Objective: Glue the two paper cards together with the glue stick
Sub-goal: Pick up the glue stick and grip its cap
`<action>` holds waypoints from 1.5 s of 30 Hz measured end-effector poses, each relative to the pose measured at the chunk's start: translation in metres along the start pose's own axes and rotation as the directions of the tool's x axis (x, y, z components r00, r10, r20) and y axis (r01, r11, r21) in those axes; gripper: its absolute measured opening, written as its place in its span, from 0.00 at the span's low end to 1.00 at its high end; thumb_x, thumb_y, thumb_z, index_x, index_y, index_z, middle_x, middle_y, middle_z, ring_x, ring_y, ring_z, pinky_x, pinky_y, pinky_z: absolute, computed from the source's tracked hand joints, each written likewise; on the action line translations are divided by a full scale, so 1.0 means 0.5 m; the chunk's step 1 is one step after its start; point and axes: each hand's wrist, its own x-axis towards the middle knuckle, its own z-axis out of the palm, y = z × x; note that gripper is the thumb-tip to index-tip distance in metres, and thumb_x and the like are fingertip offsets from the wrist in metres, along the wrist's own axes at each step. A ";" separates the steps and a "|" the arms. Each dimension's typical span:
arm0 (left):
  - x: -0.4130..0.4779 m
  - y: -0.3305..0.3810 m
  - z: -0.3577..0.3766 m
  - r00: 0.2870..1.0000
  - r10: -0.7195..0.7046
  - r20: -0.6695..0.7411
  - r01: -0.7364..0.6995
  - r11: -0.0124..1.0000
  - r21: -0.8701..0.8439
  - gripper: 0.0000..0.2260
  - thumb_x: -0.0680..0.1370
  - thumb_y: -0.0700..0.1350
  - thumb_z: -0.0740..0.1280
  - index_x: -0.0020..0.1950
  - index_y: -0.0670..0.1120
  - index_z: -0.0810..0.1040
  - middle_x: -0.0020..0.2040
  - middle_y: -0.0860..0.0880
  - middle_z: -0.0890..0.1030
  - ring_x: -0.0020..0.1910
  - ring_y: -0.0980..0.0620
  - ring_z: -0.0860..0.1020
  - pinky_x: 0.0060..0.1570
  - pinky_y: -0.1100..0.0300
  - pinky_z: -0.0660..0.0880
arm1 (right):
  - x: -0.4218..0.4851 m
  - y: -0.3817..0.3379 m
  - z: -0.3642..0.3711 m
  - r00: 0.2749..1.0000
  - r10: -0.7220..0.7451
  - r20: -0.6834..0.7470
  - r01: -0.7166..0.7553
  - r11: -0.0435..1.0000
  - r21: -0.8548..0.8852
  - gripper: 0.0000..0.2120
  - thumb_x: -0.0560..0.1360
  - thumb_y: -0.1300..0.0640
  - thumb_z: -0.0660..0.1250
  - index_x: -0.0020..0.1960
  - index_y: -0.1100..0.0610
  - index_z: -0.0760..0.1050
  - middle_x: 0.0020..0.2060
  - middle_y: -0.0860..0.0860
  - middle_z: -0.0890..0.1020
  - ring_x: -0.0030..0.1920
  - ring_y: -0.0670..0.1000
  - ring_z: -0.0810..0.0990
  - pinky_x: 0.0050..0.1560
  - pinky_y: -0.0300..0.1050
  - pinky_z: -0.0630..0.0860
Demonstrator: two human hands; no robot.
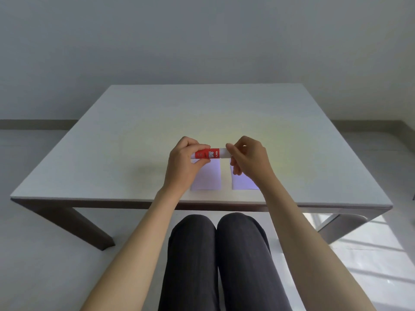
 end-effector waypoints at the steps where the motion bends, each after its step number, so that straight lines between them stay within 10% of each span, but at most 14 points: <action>1: -0.003 -0.004 -0.004 1.000 0.000 0.003 0.000 1.000 -0.003 0.16 0.67 0.40 0.76 0.54 0.43 0.82 0.46 0.45 0.77 0.44 0.54 0.74 0.44 0.77 0.66 | 0.000 0.003 -0.003 0.999 -0.022 0.033 0.020 0.997 0.069 0.09 0.75 0.57 0.65 0.40 0.62 0.72 0.26 0.54 0.80 0.21 0.50 0.78 0.26 0.41 0.76; 6: -0.015 -0.009 -0.015 0.999 0.050 0.017 -0.050 0.999 -0.012 0.16 0.67 0.39 0.75 0.54 0.44 0.82 0.45 0.47 0.76 0.43 0.54 0.74 0.45 0.78 0.66 | 0.007 -0.011 -0.009 0.975 0.017 0.221 -0.033 0.997 0.072 0.18 0.72 0.43 0.67 0.44 0.60 0.75 0.28 0.53 0.82 0.25 0.53 0.81 0.30 0.45 0.79; 10: -0.012 -0.015 -0.021 0.998 0.023 0.054 -0.022 1.000 -0.016 0.16 0.68 0.43 0.75 0.55 0.43 0.82 0.45 0.48 0.77 0.43 0.53 0.75 0.43 0.72 0.69 | 0.020 -0.013 -0.015 0.946 -0.141 0.290 0.119 0.989 0.091 0.05 0.73 0.59 0.70 0.42 0.57 0.74 0.36 0.54 0.81 0.30 0.52 0.80 0.34 0.43 0.78; 17: -0.018 -0.067 -0.045 0.960 -0.272 0.059 0.278 0.933 -0.228 0.07 0.71 0.47 0.72 0.48 0.56 0.81 0.42 0.63 0.81 0.43 0.57 0.80 0.45 0.74 0.71 | 0.136 0.080 -0.094 0.978 -0.046 -0.205 -0.002 0.974 -0.227 0.09 0.71 0.60 0.70 0.50 0.61 0.80 0.41 0.59 0.83 0.38 0.49 0.83 0.43 0.41 0.75; 20: -0.022 -0.055 -0.039 0.913 -0.380 0.150 0.405 0.791 -0.459 0.08 0.72 0.45 0.71 0.49 0.56 0.77 0.47 0.54 0.83 0.44 0.51 0.84 0.48 0.58 0.77 | 0.160 0.136 -0.095 0.980 -0.015 -0.198 -0.071 0.905 -0.419 0.14 0.73 0.59 0.65 0.59 0.59 0.76 0.51 0.62 0.81 0.53 0.61 0.78 0.52 0.48 0.72; 25: -0.027 -0.037 -0.019 0.888 -0.382 0.257 0.459 0.694 -0.555 0.06 0.73 0.44 0.70 0.48 0.53 0.78 0.41 0.56 0.82 0.42 0.58 0.80 0.41 0.71 0.74 | 0.156 0.190 -0.073 0.977 -0.045 -0.210 -0.069 0.861 -0.504 0.18 0.74 0.61 0.59 0.64 0.61 0.71 0.57 0.61 0.77 0.59 0.63 0.73 0.50 0.52 0.73; 31: -0.015 -0.014 0.004 0.855 -0.498 0.143 0.462 0.609 -0.645 0.05 0.72 0.45 0.71 0.37 0.55 0.82 0.37 0.56 0.84 0.45 0.54 0.81 0.58 0.52 0.76 | 0.137 0.172 -0.072 0.978 -0.070 -0.195 -0.059 0.807 -0.587 0.32 0.73 0.54 0.68 0.72 0.60 0.59 0.62 0.63 0.71 0.60 0.64 0.70 0.57 0.56 0.68; 38: 0.044 0.055 0.045 0.731 -0.680 0.053 0.392 0.356 -0.848 0.04 0.68 0.47 0.74 0.35 0.49 0.81 0.38 0.50 0.83 0.46 0.50 0.81 0.61 0.50 0.74 | 0.017 0.005 0.049 0.996 -0.083 0.015 0.074 0.944 0.321 0.17 0.76 0.56 0.66 0.64 0.52 0.70 0.48 0.54 0.79 0.33 0.49 0.81 0.38 0.38 0.77; 45: 0.043 0.049 0.054 0.755 -0.647 0.103 0.386 0.312 -0.868 0.02 0.71 0.43 0.72 0.39 0.47 0.82 0.41 0.48 0.84 0.43 0.53 0.82 0.51 0.57 0.75 | 0.002 -0.015 0.091 0.975 0.176 0.137 -0.223 0.796 0.563 0.14 0.79 0.54 0.59 0.44 0.63 0.76 0.26 0.52 0.74 0.21 0.47 0.69 0.26 0.39 0.67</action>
